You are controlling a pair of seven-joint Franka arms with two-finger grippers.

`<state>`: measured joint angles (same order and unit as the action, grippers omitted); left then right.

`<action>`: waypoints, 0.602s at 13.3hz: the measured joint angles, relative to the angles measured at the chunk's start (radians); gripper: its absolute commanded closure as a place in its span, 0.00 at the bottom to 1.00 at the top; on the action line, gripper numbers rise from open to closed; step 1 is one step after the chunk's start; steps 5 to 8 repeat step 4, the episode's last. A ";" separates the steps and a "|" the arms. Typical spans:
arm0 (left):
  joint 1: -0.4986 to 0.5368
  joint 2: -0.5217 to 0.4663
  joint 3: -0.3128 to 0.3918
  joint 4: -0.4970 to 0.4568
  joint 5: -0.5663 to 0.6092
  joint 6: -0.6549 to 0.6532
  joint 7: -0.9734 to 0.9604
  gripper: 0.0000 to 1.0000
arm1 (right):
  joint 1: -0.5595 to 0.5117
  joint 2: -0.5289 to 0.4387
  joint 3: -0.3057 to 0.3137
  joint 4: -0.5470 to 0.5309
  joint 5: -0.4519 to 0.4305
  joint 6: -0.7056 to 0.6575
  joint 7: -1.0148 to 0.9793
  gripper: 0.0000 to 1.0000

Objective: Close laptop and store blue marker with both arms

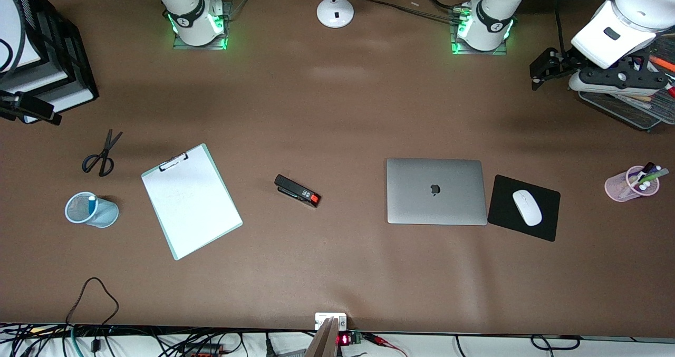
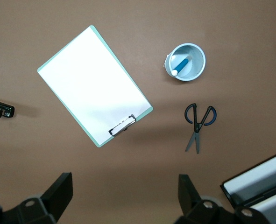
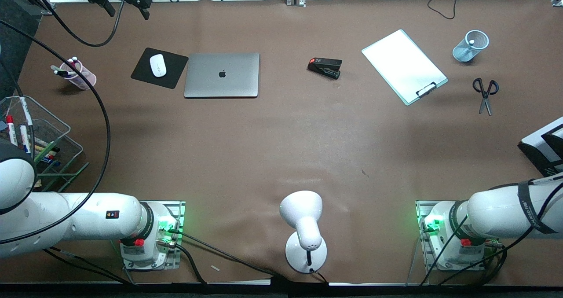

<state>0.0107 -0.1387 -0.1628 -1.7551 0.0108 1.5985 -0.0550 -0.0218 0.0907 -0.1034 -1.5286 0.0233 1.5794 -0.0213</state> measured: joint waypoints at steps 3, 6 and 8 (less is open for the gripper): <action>0.001 0.000 0.000 -0.001 0.000 0.000 0.000 0.00 | 0.001 -0.051 0.007 -0.050 0.000 -0.011 0.000 0.00; 0.001 0.000 0.000 -0.001 0.000 0.000 0.000 0.00 | 0.001 -0.059 0.008 -0.052 0.000 -0.017 -0.001 0.00; 0.001 0.000 0.000 -0.001 0.000 0.000 0.000 0.00 | 0.001 -0.059 0.008 -0.052 0.000 -0.017 -0.001 0.00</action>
